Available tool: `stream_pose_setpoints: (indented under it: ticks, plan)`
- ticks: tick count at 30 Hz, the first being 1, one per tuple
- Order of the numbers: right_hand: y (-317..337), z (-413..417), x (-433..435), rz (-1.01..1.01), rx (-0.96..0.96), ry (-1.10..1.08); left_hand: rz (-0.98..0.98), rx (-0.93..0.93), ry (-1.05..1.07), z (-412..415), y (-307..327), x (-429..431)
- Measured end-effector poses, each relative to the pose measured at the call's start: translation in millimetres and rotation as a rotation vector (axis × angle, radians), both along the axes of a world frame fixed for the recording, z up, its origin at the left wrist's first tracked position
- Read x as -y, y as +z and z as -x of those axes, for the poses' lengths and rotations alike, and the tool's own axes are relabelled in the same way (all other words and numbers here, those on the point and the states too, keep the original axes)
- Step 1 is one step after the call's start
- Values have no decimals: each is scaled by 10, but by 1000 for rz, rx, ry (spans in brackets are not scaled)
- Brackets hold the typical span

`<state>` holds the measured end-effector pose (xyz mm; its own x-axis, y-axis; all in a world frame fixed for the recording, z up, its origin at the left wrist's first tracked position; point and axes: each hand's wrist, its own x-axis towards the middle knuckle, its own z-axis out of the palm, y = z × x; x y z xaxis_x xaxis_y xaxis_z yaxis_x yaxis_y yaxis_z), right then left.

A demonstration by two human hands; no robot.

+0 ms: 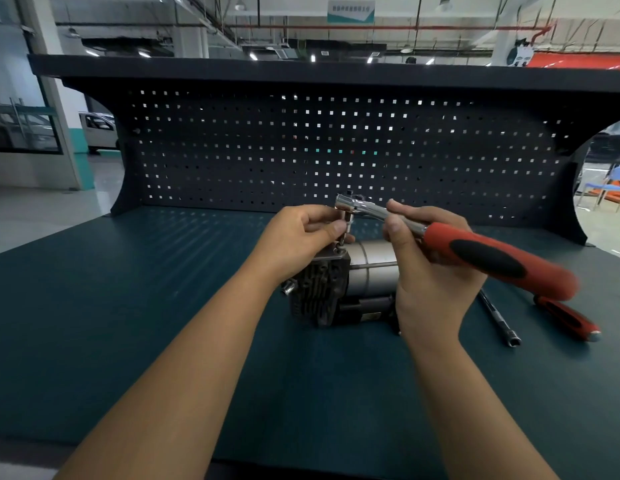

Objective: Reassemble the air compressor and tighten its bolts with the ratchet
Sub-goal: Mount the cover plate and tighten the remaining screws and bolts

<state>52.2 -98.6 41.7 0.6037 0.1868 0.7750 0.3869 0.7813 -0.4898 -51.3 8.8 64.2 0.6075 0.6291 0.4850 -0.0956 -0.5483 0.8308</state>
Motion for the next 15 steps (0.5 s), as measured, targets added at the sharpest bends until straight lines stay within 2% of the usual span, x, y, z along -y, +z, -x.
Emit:
stream_pose_setpoints:
  ticks: [4, 10, 15]
  plan:
    - [-16, -49, -1, 83, 98, -66, -168, -161, 64, 45, 42, -27]
    - [46, -109, 24, 47, -13, 115, -212, -191, 94, 56, 55, -18]
    - [115, -224, 13, 33, 163, 92, -219, -206, 104, 76, 54, -31]
